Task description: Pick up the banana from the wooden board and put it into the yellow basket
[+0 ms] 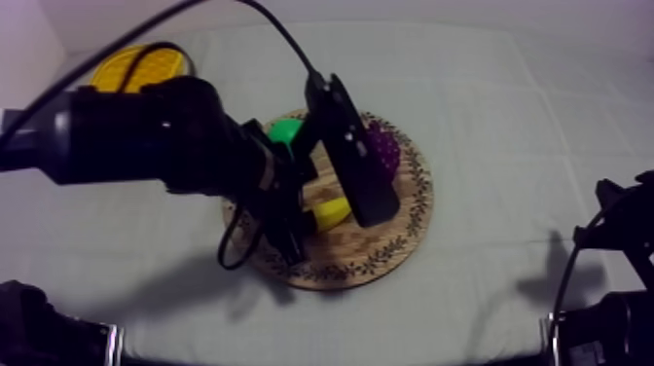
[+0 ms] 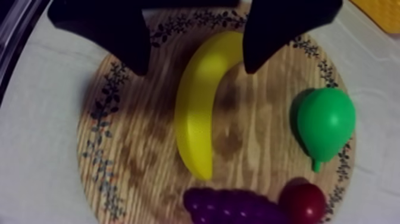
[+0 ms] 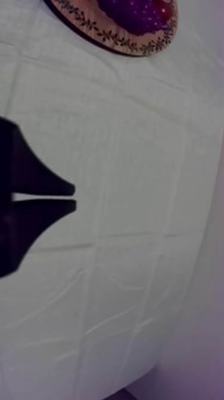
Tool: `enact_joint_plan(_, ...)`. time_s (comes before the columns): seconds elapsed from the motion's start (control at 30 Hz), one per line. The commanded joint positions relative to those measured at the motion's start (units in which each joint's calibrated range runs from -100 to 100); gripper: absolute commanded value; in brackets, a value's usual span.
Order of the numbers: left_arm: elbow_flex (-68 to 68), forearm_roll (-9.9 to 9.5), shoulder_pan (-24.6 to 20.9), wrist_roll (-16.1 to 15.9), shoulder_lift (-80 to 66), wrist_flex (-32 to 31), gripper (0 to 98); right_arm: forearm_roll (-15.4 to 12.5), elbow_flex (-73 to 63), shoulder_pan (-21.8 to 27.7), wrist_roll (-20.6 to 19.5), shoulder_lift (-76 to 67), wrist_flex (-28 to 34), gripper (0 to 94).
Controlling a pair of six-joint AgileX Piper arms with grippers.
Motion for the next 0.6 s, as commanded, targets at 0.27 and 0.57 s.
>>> enact_joint_plan(0.27, -4.6, -0.31, 0.0, -0.3, 11.5, 5.0, 57.5, 0.0, 0.0, 0.0, 0.0, 0.0, -0.1, 0.3)
enact_joint_plan(0.57, -11.2, -1.29, -0.5, 0.1, 15.8, 10.4, 52.9, 0.0, 0.0, 0.0, 0.0, 0.0, -0.1, 0.3)
